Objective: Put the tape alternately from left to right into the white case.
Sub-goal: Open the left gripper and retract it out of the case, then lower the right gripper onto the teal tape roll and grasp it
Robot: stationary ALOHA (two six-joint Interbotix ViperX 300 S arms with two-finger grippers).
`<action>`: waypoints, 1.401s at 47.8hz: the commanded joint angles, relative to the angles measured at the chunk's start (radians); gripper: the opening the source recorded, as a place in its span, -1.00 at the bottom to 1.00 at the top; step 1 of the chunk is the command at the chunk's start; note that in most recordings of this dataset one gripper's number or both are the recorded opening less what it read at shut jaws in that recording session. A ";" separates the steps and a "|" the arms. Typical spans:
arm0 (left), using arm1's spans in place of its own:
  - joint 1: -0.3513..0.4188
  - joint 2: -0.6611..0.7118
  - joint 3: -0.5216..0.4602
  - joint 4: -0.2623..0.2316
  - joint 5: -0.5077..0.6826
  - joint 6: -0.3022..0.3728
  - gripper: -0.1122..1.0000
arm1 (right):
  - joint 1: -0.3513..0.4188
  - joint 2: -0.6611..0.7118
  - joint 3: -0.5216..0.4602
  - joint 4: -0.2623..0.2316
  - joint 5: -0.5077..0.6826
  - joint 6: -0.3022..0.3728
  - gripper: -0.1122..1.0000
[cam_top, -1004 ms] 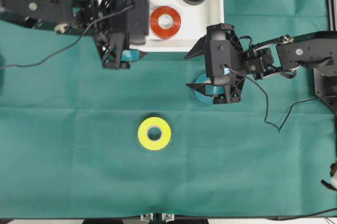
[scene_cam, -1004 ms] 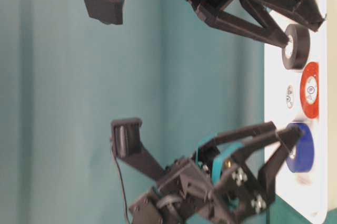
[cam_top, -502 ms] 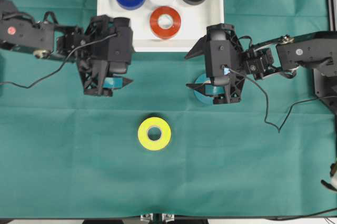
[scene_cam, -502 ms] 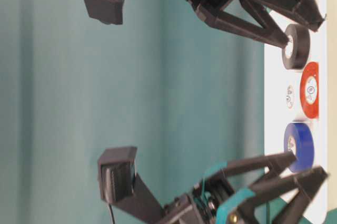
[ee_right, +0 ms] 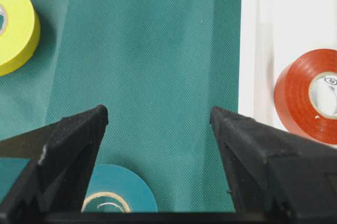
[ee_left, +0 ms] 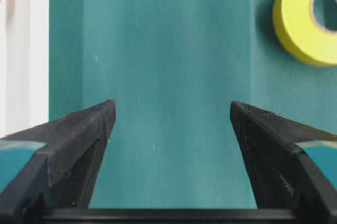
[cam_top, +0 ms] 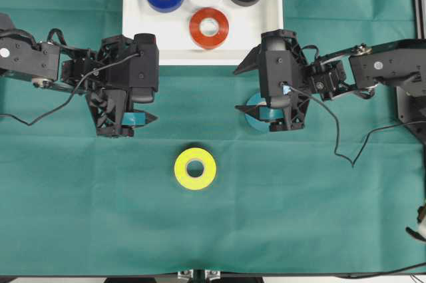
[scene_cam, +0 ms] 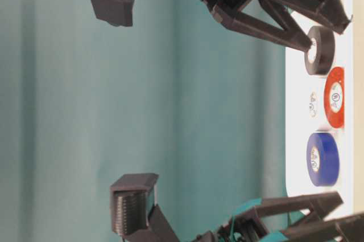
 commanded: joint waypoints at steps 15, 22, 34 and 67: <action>-0.006 -0.015 -0.012 -0.002 0.029 -0.005 0.71 | 0.008 -0.011 -0.002 0.028 0.006 0.002 0.71; -0.006 -0.015 -0.009 -0.002 0.029 -0.005 0.71 | 0.012 -0.011 0.012 0.051 0.044 0.002 0.71; -0.006 -0.014 -0.011 -0.002 0.032 -0.005 0.71 | 0.038 -0.012 0.020 0.075 0.147 0.002 0.71; -0.006 -0.015 -0.009 -0.002 0.034 -0.003 0.71 | 0.052 -0.046 0.061 0.170 0.219 0.002 0.71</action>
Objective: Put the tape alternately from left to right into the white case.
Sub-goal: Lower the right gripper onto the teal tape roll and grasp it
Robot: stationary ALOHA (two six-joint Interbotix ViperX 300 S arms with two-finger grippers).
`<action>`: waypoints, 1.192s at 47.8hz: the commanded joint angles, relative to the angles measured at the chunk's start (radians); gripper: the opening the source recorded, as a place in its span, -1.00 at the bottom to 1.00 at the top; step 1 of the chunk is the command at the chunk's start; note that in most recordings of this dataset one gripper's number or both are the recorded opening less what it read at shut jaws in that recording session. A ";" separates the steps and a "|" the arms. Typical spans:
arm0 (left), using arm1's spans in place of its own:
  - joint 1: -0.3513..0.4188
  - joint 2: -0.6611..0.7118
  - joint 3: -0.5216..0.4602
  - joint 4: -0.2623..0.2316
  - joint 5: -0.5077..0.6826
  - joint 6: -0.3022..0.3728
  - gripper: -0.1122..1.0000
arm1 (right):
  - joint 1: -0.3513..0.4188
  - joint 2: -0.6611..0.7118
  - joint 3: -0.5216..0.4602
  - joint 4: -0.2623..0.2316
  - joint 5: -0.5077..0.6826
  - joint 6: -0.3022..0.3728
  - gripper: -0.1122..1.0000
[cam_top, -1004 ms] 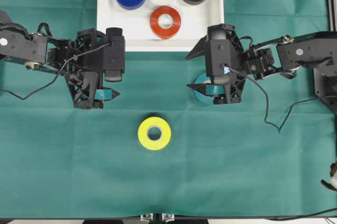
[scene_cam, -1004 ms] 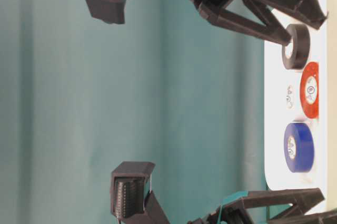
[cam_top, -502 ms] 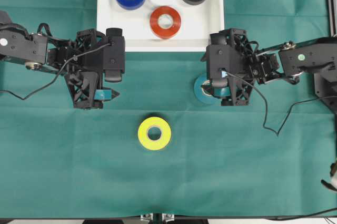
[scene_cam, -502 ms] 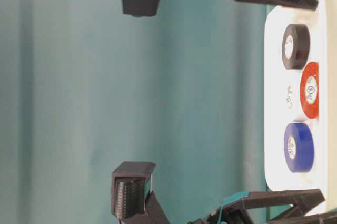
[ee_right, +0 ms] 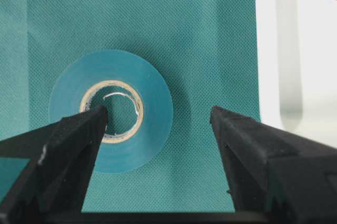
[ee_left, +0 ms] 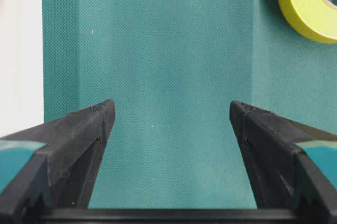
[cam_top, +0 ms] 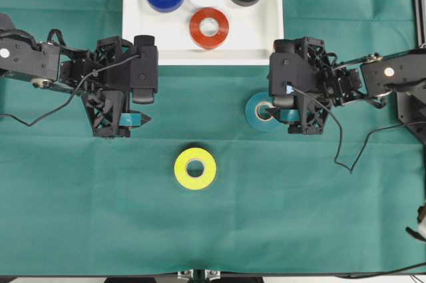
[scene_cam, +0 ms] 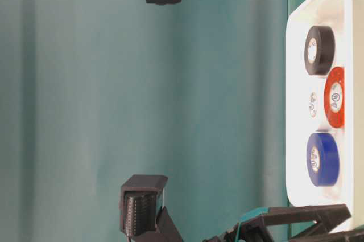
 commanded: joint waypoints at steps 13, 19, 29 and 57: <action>-0.003 -0.014 -0.009 -0.002 -0.003 0.000 0.71 | 0.006 0.044 -0.008 0.003 -0.041 0.003 0.71; -0.003 -0.015 -0.009 -0.002 -0.003 0.000 0.71 | 0.005 0.072 -0.009 0.003 -0.051 0.003 0.72; -0.003 -0.014 -0.011 -0.002 -0.003 0.000 0.71 | -0.005 0.104 -0.008 -0.002 -0.051 0.044 0.71; -0.006 -0.015 -0.008 -0.003 -0.003 0.000 0.71 | -0.012 0.149 -0.017 -0.008 -0.083 0.080 0.68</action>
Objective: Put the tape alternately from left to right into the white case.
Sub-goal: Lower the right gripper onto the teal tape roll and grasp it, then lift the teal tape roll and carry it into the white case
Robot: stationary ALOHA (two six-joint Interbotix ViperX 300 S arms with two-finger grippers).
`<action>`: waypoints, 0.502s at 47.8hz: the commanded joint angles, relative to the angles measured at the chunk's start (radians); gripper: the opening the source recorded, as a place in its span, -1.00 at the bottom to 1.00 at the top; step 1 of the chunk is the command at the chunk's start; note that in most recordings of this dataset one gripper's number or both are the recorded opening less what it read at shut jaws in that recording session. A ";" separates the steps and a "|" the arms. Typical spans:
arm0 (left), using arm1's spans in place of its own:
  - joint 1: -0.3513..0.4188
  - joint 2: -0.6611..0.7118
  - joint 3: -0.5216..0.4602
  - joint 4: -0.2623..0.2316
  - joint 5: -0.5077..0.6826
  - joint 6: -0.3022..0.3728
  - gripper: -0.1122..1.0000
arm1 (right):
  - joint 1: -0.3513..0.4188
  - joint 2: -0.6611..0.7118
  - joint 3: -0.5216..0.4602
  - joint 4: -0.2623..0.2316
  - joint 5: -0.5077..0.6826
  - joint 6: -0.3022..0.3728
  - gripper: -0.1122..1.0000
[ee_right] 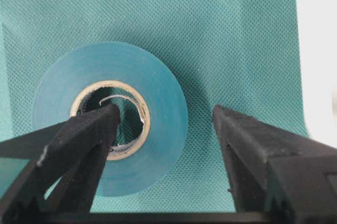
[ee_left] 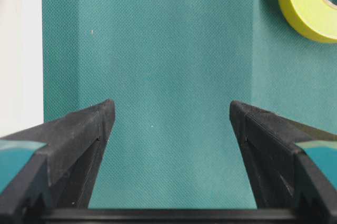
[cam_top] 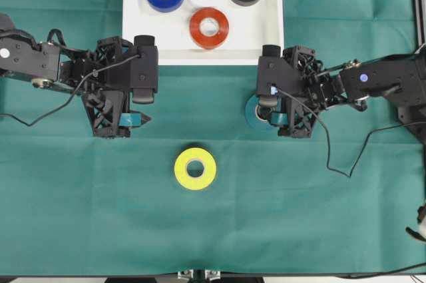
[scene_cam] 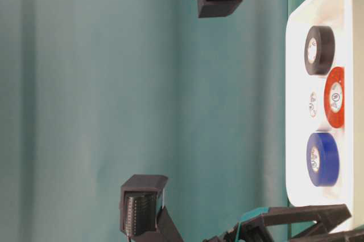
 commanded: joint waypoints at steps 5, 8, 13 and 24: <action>-0.014 -0.014 -0.008 -0.002 -0.003 0.000 0.71 | -0.002 -0.006 -0.018 -0.002 -0.009 -0.002 0.42; -0.015 -0.015 -0.008 -0.002 -0.003 0.000 0.71 | 0.000 -0.006 -0.021 -0.002 -0.008 -0.002 0.10; -0.015 -0.015 -0.008 -0.002 -0.003 -0.002 0.71 | 0.000 -0.008 -0.026 -0.002 -0.009 -0.002 -0.29; -0.021 -0.015 -0.008 -0.002 -0.003 -0.002 0.71 | -0.002 -0.031 -0.026 -0.002 -0.009 0.000 -0.29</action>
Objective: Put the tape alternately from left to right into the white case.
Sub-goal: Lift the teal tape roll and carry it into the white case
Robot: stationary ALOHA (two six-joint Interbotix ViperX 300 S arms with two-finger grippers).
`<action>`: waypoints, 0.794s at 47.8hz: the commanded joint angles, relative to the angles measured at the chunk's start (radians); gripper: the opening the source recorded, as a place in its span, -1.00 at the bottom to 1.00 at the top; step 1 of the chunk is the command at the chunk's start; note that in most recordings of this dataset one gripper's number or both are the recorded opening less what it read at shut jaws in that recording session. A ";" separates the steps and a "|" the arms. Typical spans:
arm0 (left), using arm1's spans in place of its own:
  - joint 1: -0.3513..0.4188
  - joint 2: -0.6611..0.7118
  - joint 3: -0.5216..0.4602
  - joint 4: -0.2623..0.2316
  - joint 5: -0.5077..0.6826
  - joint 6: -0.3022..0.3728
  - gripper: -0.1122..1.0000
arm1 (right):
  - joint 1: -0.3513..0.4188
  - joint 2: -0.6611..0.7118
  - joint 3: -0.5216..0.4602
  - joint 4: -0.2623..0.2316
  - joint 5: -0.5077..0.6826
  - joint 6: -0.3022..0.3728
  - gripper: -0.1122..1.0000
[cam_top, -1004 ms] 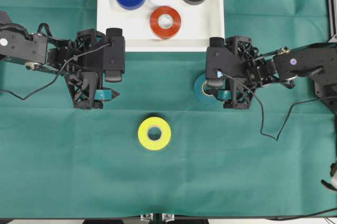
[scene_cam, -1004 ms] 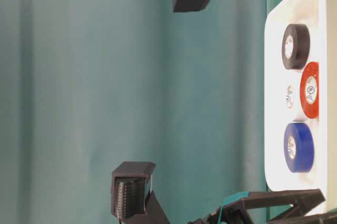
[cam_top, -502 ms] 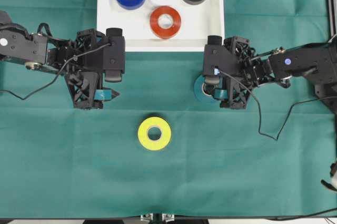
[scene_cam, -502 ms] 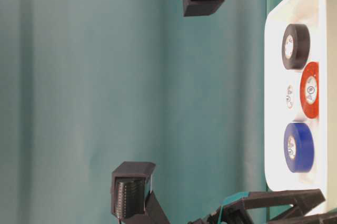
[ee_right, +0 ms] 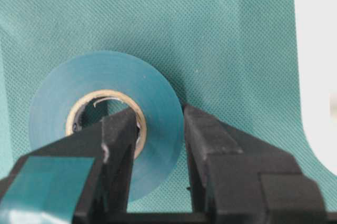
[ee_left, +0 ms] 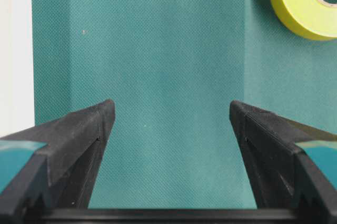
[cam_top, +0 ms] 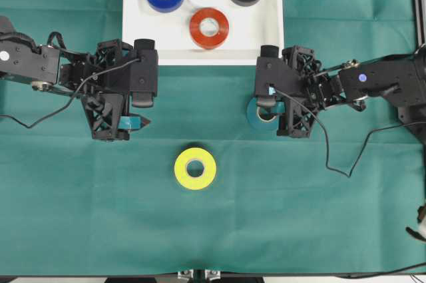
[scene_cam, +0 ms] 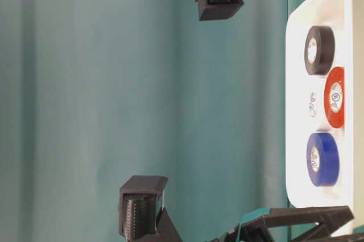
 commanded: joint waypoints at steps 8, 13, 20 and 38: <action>-0.008 -0.015 -0.011 -0.002 -0.003 0.000 0.71 | 0.000 -0.075 -0.031 0.005 -0.014 0.005 -0.29; -0.009 -0.015 -0.012 -0.002 -0.003 0.000 0.71 | 0.000 -0.117 -0.041 -0.002 -0.043 0.002 -0.29; -0.014 -0.020 -0.012 -0.002 -0.003 0.000 0.71 | -0.006 -0.155 -0.064 -0.025 -0.084 -0.009 -0.29; -0.046 -0.031 -0.011 -0.002 -0.003 0.000 0.71 | -0.146 -0.117 -0.146 -0.135 -0.190 -0.009 -0.29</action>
